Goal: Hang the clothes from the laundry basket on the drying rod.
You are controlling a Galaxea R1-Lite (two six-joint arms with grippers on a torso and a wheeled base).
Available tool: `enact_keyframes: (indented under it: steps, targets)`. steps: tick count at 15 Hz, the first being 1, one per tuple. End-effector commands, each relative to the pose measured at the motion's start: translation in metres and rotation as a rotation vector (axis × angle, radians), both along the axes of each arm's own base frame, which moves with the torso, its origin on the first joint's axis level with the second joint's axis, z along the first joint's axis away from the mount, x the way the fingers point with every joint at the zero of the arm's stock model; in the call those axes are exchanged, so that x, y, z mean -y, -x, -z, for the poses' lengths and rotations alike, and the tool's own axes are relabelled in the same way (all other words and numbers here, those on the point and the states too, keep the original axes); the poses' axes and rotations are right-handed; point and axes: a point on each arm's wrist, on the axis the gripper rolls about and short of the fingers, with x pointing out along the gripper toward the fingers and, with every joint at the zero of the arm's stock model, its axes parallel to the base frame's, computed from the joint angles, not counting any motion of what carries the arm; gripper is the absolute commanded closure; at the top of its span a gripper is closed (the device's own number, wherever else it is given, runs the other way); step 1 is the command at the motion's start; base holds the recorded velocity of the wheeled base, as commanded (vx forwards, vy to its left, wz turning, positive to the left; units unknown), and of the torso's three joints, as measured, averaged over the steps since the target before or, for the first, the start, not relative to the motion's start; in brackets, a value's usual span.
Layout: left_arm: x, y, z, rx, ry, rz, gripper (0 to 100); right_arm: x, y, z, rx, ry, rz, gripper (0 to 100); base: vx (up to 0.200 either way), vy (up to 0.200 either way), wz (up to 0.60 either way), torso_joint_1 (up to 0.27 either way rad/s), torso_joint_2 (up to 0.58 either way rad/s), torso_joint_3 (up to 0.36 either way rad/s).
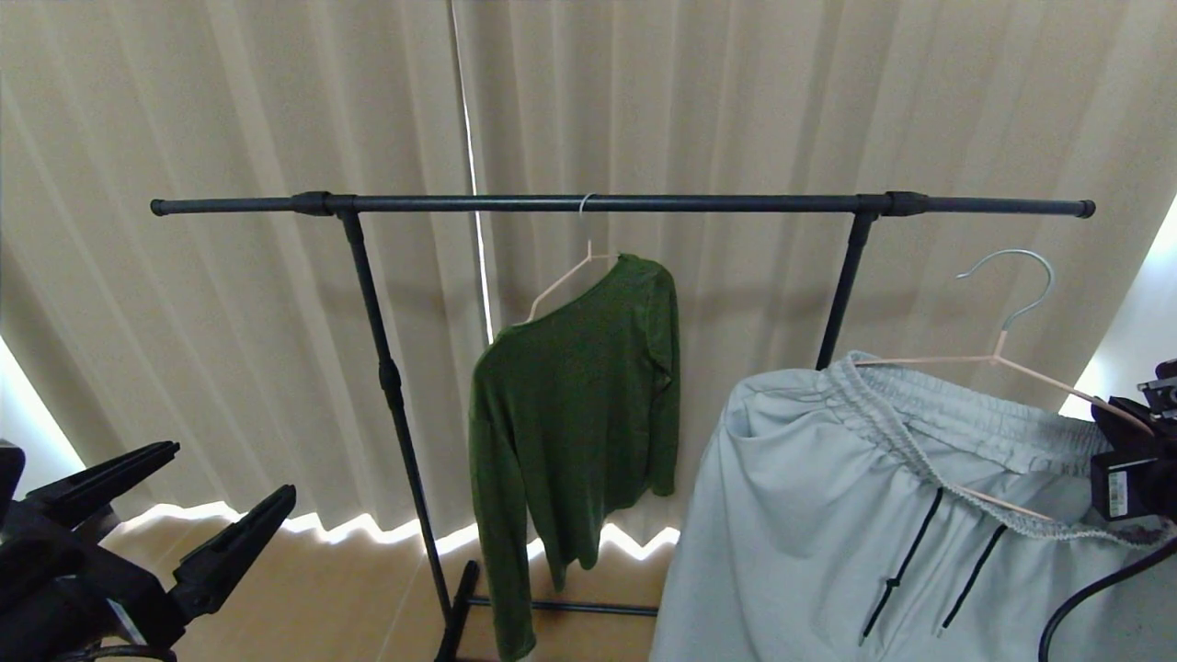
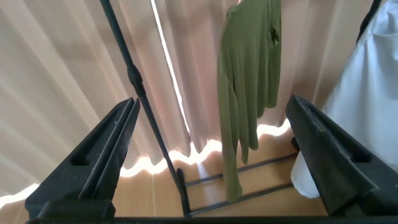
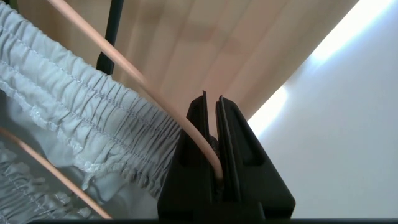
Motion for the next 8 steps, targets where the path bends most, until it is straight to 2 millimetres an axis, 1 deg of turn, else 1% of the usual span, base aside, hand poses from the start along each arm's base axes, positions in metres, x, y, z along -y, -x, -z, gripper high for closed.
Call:
enact_keyframes:
  steps: [1, 8]
  targets:
    - [-0.0002, 0.0005, -0.0006, 0.005, 0.001, 0.0, 0, 0.0, 0.0001, 0.0005, -0.002, 0.0, 0.0, 100, 0.0, 0.0, 0.0, 0.0, 0.0, 0.0]
    - [-0.0003, 0.0016, 0.0023, -0.005, -0.003, 0.001, 0, -0.0001, 0.0009, 0.0022, -0.01, 0.0, -0.002, 100, 0.2, 0.0, 0.0, 0.0, 0.0, 0.004]
